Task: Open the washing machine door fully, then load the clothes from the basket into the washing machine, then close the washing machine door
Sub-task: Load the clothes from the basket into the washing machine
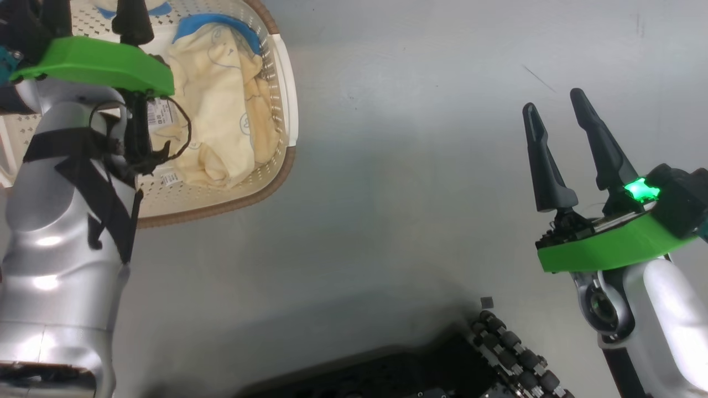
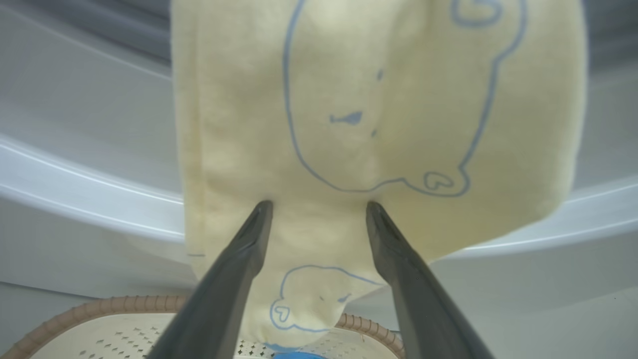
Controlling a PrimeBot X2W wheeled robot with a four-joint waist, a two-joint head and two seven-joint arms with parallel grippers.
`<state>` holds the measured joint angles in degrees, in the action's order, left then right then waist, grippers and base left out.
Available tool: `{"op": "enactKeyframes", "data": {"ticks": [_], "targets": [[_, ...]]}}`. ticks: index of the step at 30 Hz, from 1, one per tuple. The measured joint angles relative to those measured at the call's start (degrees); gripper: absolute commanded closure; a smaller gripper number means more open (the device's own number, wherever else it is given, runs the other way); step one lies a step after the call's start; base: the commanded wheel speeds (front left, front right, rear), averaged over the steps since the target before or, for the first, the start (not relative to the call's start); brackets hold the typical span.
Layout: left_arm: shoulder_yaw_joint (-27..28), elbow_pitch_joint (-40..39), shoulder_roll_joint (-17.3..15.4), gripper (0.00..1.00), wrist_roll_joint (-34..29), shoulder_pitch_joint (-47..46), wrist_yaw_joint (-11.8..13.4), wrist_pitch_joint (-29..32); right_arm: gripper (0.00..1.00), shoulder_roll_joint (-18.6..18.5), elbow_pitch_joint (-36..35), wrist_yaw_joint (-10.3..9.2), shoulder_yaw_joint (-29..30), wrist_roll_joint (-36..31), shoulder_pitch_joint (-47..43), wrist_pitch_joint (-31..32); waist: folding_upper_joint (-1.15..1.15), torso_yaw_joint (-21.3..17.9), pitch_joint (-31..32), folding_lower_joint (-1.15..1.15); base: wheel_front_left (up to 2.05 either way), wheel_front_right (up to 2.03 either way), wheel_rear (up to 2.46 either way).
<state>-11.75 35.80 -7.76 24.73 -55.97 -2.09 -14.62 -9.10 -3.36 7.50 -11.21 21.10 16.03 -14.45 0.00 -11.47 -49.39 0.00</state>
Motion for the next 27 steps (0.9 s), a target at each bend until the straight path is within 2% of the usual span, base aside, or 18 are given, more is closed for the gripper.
{"op": "enactKeyframes", "data": {"ticks": [6, 7, 8, 9, 17, 27], "targets": [[1.5, 1.7, 0.8, 0.00, -0.1, -3.0, -1.5, 0.0, 0.00, 0.2, 0.2, 0.00, -0.4, 0.0, 0.3, 0.0, 0.00, -0.8, -0.6, 0.00, 0.00, 0.00, 0.00], [1.7, 2.1, 0.9, 0.33, -0.1, -3.0, -1.6, 0.0, 0.00, 0.2, 0.3, 0.00, -0.4, 0.0, 0.4, 0.0, 0.00, -0.8, -0.6, 0.00, 0.00, 0.00, 0.00], [2.1, 2.3, 1.0, 0.75, -0.2, -3.1, -1.8, 0.0, 0.00, 0.2, 0.4, 0.00, -0.4, 0.0, 0.5, 0.0, 0.00, -0.9, -0.6, 0.00, 0.00, 0.00, 0.00], [2.3, 2.5, 1.1, 1.00, -0.3, -3.2, -1.9, 0.0, 0.00, 0.3, 0.5, 0.00, -0.4, 0.0, 0.6, 0.0, 0.00, -0.9, -0.6, 0.00, 0.00, 0.00, 0.00], [3.7, 1.8, 1.8, 1.00, -3.3, -2.5, -2.0, 0.1, 0.00, 0.4, 0.9, 0.00, -0.4, 0.0, 0.8, 0.0, 0.00, -0.5, 0.7, 0.00, 0.00, 0.00, 0.00], [5.1, -4.3, 2.1, 1.00, -7.0, 2.0, -2.4, 0.0, 0.00, 0.4, 1.7, 0.00, 0.0, 0.0, 0.8, 0.0, 0.00, 1.3, 3.8, 0.00, 0.00, 0.00, 0.00]]}}
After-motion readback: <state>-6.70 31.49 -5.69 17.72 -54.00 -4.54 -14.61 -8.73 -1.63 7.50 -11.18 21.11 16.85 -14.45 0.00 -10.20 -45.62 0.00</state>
